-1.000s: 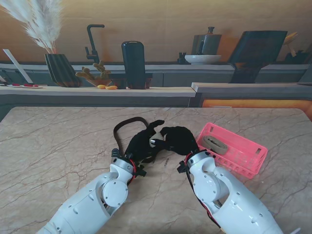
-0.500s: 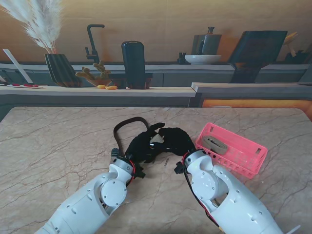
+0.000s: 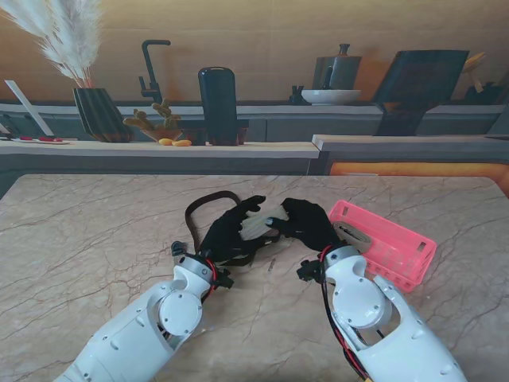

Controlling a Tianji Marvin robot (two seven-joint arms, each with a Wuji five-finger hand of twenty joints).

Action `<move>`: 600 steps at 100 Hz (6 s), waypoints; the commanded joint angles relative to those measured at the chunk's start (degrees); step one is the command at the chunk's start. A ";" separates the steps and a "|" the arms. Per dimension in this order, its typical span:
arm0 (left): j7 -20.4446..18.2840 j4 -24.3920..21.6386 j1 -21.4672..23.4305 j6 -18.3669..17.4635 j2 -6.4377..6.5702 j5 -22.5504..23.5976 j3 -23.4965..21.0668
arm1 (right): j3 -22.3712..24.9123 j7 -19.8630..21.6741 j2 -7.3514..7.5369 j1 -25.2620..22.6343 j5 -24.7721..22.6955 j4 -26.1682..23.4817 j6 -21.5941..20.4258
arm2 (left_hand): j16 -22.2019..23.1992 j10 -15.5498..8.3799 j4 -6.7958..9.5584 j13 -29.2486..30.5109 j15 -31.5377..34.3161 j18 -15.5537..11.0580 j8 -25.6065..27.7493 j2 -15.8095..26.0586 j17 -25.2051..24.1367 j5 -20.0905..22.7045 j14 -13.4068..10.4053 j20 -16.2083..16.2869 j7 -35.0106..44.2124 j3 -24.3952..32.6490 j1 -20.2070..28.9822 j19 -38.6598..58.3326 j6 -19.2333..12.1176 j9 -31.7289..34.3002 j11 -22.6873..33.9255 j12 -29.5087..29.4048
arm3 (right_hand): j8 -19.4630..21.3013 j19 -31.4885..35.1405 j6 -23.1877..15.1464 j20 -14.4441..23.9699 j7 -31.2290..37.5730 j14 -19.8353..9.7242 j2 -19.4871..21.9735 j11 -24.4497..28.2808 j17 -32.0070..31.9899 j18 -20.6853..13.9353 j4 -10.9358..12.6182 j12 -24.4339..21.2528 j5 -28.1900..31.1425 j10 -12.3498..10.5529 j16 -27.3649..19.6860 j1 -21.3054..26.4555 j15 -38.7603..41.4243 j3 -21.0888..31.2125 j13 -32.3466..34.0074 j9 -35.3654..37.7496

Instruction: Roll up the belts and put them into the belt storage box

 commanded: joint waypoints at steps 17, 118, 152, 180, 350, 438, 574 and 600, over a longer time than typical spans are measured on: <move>2.57 1.02 0.38 -2.59 -0.43 0.99 -0.07 | 3.41 1.14 -0.94 -2.41 9.76 -3.62 2.38 | -2.97 -2.55 0.23 -5.57 -6.38 -2.19 0.13 3.62 -2.52 -2.53 -2.46 1.28 -0.70 1.40 -2.44 -3.25 -2.65 -2.76 -1.35 -1.08 | 5.93 2.06 -13.75 0.79 6.81 -2.92 7.88 6.55 -0.09 -3.19 1.24 3.95 0.67 1.66 4.05 8.17 7.46 2.92 -1.62 -2.39; 10.43 2.53 0.61 -6.64 -3.88 -1.60 1.54 | 4.76 9.68 -4.96 2.45 57.43 1.99 26.34 | -19.69 -6.09 -3.55 -9.62 -11.03 -17.42 5.51 13.98 1.93 -3.44 -8.16 -7.07 11.16 1.76 -3.95 -13.49 -2.64 -3.32 -0.16 -8.16 | 9.84 21.71 -7.56 9.73 6.71 -0.85 11.30 20.24 6.92 -8.06 2.56 12.10 -0.94 8.60 16.71 10.36 30.51 -0.25 3.82 -5.11; 10.81 3.27 0.44 -6.01 -5.01 -4.85 1.50 | 4.01 13.50 -4.25 1.94 57.91 1.87 26.23 | -19.85 -7.36 -3.92 -9.47 -10.95 -17.84 4.52 8.69 2.27 -3.12 -7.97 -7.45 9.31 3.93 -8.23 -13.92 -3.05 -3.34 -0.38 -8.26 | 10.53 25.72 -7.71 11.95 6.20 -1.13 11.82 20.63 8.97 -8.89 2.78 12.67 -1.11 8.80 17.44 10.82 32.04 -1.36 5.10 -5.15; 10.07 0.80 1.77 -6.83 -5.03 -6.44 1.11 | 0.41 13.63 -5.40 5.96 58.48 6.68 29.61 | -19.69 -7.95 -3.87 -7.71 -10.44 -17.11 7.83 11.35 3.70 -1.49 -8.40 -7.70 16.11 4.18 -5.99 -13.87 -4.05 2.39 1.04 -7.64 | 10.56 26.26 -7.53 12.52 5.92 -0.80 12.20 20.59 8.36 -8.72 2.78 12.83 -1.44 9.07 17.49 11.29 32.19 -2.20 4.54 -5.71; 1.31 -9.65 7.92 0.72 -4.40 -26.94 -5.06 | -1.24 4.66 -2.61 4.54 17.01 7.46 16.88 | -8.64 -6.52 0.22 12.03 10.26 -4.68 8.15 27.95 7.69 16.03 -1.41 0.87 29.81 -37.37 38.46 6.42 -10.07 27.61 22.22 4.38 | 16.82 2.69 -1.55 4.58 -16.05 2.15 5.92 2.89 -3.78 -1.73 8.76 2.19 -7.51 7.89 3.25 -5.49 2.46 3.67 -10.21 -20.06; 2.98 3.61 -2.65 1.27 -0.92 2.42 3.25 | -7.82 1.06 0.57 6.74 -10.67 7.17 -0.14 | 6.03 -8.98 -0.23 35.66 57.96 -5.61 2.57 -0.01 36.48 2.96 -10.07 -0.76 2.69 3.51 -2.22 47.81 5.19 32.78 43.15 25.18 | 16.76 7.01 0.43 5.66 -17.11 4.42 7.33 2.28 0.60 1.26 9.21 2.08 1.61 8.59 3.99 -20.94 4.30 -6.31 -3.26 -11.20; 3.22 -0.91 1.75 -2.72 -0.16 1.16 -2.20 | 4.15 16.03 0.67 -0.13 24.32 -3.67 14.12 | -5.12 -2.20 -0.20 -11.47 -11.34 -0.73 0.86 3.44 -8.25 1.47 -1.40 2.69 -1.35 -1.13 -5.55 -4.99 -3.58 -2.52 -2.67 -0.98 | 0.88 15.11 -1.87 5.85 4.80 4.32 1.50 6.24 6.84 -2.89 1.09 4.47 3.98 9.69 5.91 11.81 12.08 12.03 5.47 -1.35; 3.58 -0.26 1.49 -4.85 -0.15 2.05 -1.57 | 7.84 15.24 0.19 -3.29 30.57 -6.72 13.94 | -6.56 -2.74 -0.46 -11.25 -13.13 -2.13 1.92 2.34 -7.88 1.58 -3.16 2.78 -0.60 1.18 -7.62 -7.52 -4.57 -2.41 -3.03 -1.71 | 2.90 15.20 -2.25 5.85 5.13 2.77 2.35 7.69 9.02 -3.15 1.03 5.93 3.06 9.23 6.77 11.99 12.64 11.97 6.33 -2.02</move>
